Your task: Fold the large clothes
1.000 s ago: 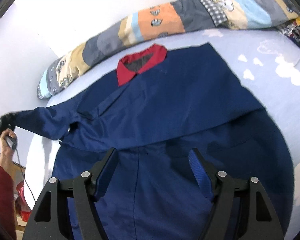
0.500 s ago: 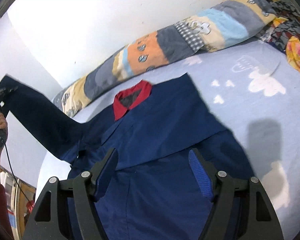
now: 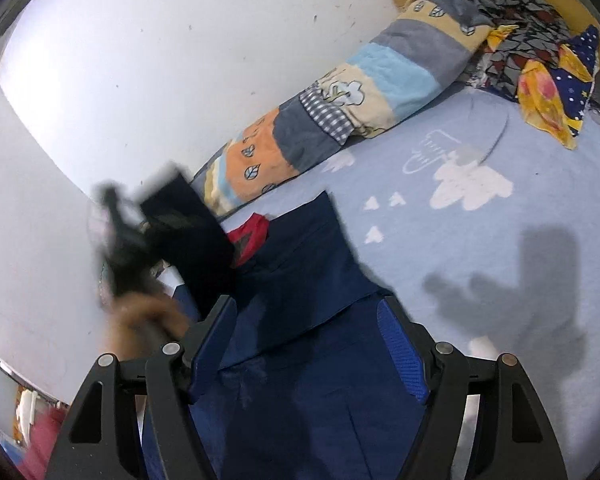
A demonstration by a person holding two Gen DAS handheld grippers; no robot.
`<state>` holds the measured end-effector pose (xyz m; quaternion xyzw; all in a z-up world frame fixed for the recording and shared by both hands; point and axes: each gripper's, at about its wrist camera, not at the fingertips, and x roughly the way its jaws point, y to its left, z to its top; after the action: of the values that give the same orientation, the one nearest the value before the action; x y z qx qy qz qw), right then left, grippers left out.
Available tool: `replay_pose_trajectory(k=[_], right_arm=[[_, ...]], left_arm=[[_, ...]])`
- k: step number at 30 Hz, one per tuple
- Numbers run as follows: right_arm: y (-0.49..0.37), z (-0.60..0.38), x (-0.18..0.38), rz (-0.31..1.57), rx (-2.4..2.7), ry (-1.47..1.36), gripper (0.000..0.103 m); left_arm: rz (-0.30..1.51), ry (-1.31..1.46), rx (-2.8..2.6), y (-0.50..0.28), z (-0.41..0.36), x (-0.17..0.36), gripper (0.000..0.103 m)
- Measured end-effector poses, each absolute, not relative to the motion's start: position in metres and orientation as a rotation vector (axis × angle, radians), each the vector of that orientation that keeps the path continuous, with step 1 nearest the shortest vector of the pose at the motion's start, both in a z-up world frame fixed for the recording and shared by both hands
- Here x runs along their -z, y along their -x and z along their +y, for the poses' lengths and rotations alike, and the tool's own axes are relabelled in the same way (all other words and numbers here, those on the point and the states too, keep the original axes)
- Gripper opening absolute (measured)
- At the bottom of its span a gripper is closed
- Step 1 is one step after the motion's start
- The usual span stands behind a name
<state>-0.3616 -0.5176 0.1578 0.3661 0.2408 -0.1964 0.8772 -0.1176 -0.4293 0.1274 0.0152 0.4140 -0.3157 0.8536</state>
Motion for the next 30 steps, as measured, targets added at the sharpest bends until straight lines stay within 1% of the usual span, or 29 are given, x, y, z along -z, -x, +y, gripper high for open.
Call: replay_pose_trajectory(k=[1, 4, 8, 9, 10, 11, 12, 13, 16, 19, 20, 22, 26, 28, 30], right_arm=[[0.363, -0.520, -0.158, 0.500, 0.415, -0.763, 0.075], [0.369, -0.525, -0.158, 0.492, 0.411, -0.781, 0.075], [0.372, -0.527, -0.159, 0.487, 0.408, -0.784, 0.075], [0.372, -0.528, -0.159, 0.486, 0.408, -0.784, 0.075], [0.372, -0.528, -0.159, 0.486, 0.407, -0.785, 0.075], [0.372, -0.529, -0.159, 0.487, 0.406, -0.788, 0.075], [0.372, -0.529, -0.159, 0.487, 0.405, -0.790, 0.075], [0.371, -0.530, -0.158, 0.489, 0.404, -0.795, 0.075], [0.373, -0.530, -0.158, 0.482, 0.400, -0.813, 0.075], [0.377, -0.530, -0.161, 0.460, 0.406, -0.814, 0.076], [0.378, -0.530, -0.163, 0.453, 0.414, -0.806, 0.077], [0.379, -0.530, -0.163, 0.455, 0.427, -0.798, 0.077], [0.380, -0.536, -0.158, 0.464, 0.433, -0.829, 0.077], [0.380, -0.538, -0.158, 0.462, 0.433, -0.837, 0.077], [0.379, -0.538, -0.159, 0.463, 0.432, -0.832, 0.077]], left_arm=[[0.901, -0.069, 0.661, 0.127, -0.441, -0.107, 0.000], [0.915, -0.178, 0.625, 0.158, -0.464, -0.073, 0.002], [0.868, -0.229, 0.594, 0.175, -0.473, -0.066, 0.003], [0.867, -0.245, 0.588, 0.176, -0.476, -0.064, 0.011], [0.873, -0.265, 0.608, 0.177, -0.480, -0.065, 0.026], [0.876, -0.290, 0.641, 0.181, -0.485, -0.067, 0.037], [0.881, -0.309, 0.669, 0.177, -0.494, -0.065, 0.062], [0.887, -0.316, 0.692, 0.182, -0.495, -0.067, 0.073], [0.838, -0.276, 0.793, 0.207, -0.493, -0.086, 0.073], [0.815, -0.251, 0.794, 0.210, -0.485, -0.100, 0.074], [0.810, -0.236, 0.794, 0.207, -0.479, -0.104, 0.074], [0.798, -0.224, 0.772, 0.197, -0.466, -0.108, 0.079], [0.760, -0.231, 0.656, 0.171, -0.429, -0.106, 0.079], [0.814, -0.162, 0.680, 0.158, -0.408, -0.100, 0.078], [0.790, -0.078, 0.708, 0.156, -0.389, -0.102, 0.078]])
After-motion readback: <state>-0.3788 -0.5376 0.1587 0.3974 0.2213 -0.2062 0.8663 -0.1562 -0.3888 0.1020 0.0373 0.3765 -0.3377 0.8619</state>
